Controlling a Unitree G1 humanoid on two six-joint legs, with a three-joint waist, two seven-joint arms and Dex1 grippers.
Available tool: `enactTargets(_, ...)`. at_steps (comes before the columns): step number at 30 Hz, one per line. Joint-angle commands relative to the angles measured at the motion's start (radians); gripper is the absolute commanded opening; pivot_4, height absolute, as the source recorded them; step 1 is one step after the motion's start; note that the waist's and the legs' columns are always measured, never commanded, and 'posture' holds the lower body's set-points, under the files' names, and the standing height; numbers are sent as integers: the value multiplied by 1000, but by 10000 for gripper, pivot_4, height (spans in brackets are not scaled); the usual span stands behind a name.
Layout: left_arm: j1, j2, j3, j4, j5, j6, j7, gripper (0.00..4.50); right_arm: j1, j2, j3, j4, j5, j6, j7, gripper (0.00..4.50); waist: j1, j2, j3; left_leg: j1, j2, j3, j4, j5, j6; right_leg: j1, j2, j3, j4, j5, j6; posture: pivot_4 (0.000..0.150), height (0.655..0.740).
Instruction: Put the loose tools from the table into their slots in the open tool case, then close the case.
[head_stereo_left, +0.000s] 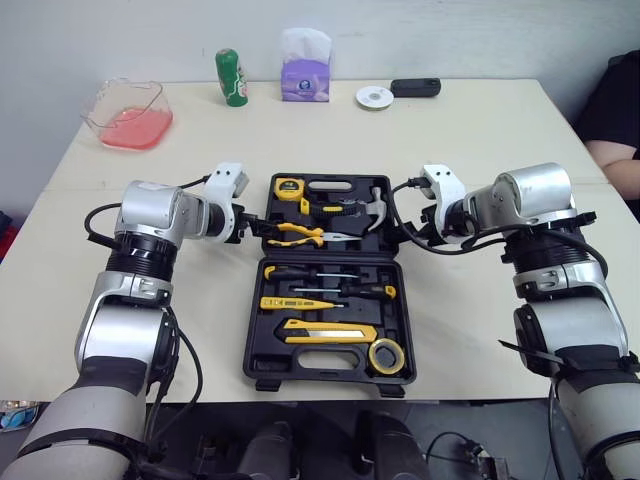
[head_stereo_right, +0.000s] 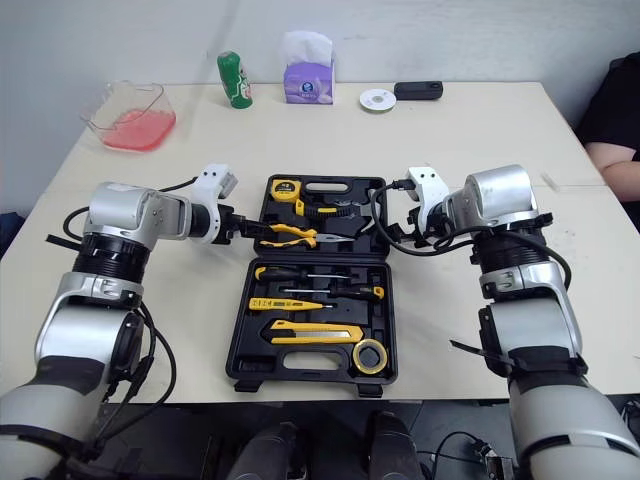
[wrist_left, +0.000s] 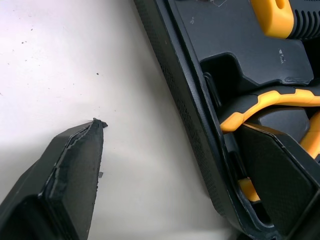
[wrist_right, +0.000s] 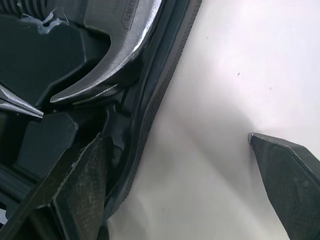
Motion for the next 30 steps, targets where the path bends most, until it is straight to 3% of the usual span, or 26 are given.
enactTargets(1, -12, -11, 4, 8, 26, -7, 14, 31357, -23, 1, -4, 19, -17, -12, -9, 31359, 2, 0, 0, 0, 0, 0, 0, 0, 0, 0, 0, 0, 0, 0, 0, 1500, 7400)
enactTargets(7, -26, -21, 19, 28, 31, -21, 19, 4402, -57, 34, -68, 78, -8, 22, -40, 884, 2, -1, 0, 1, 0, 0, 1, 1, 0, 1, 0, 0, 1, 0, 0, 1500, 7400)
enactTargets(8, -28, -23, 23, 28, 29, -18, 21, 2554, -60, 38, -83, 83, -7, 30, -48, 0, 2, -1, 0, 2, 0, 0, 1, 1, 0, 1, 0, 1, 1, 0, 0, 1500, 7400)
enactTargets(17, -29, -64, 171, -20, -35, -67, 62, 2060, -62, 103, -300, 38, 27, 47, -158, 0, 0, -1, 0, 0, 0, 0, 0, 1, -1, 0, -1, 1, 2, 0, 0, 1500, 7400)
enactTargets(21, 31, -69, 239, -104, -49, -180, 81, 1754, 75, 99, -267, -246, 31, -196, -119, 0, -4, -1, 0, -3, 0, 0, 0, 1, -1, -4, 0, 1, 1, 0, 0, 1500, 7400)
enactTargets(26, 132, -74, 275, -179, -53, -334, 86, 217, 267, 56, -183, -421, -51, -567, -84, 0, -14, -1, 0, -13, -2, 1, 0, 1, -1, -16, -1, 1, 5, 0, 0, 1500, 7400)
enactTargets(30, 259, -115, 317, -227, -39, -656, 106, 15, 461, 13, -130, -421, -200, -1139, -101, 0, -16, -1, 0, -14, -2, 2, 1, 2, 0, -16, -1, 1, 4, 0, 0, 1500, 7400)
